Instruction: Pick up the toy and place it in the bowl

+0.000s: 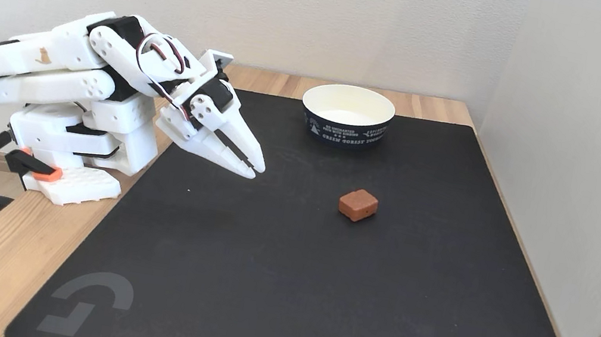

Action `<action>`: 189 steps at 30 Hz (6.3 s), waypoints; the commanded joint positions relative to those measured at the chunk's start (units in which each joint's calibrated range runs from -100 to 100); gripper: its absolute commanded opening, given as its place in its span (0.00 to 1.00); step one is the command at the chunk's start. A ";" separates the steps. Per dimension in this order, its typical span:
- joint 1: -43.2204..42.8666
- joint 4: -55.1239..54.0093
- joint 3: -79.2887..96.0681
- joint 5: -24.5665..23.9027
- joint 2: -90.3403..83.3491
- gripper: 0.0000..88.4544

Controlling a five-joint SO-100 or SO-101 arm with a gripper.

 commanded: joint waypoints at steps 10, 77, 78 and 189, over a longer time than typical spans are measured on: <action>0.61 0.46 -0.38 -0.13 -0.42 0.03; 3.37 9.02 -21.38 0.39 8.50 0.49; 5.12 9.95 -28.23 0.44 15.59 0.49; -38.79 -24.85 -81.05 -3.94 102.71 0.30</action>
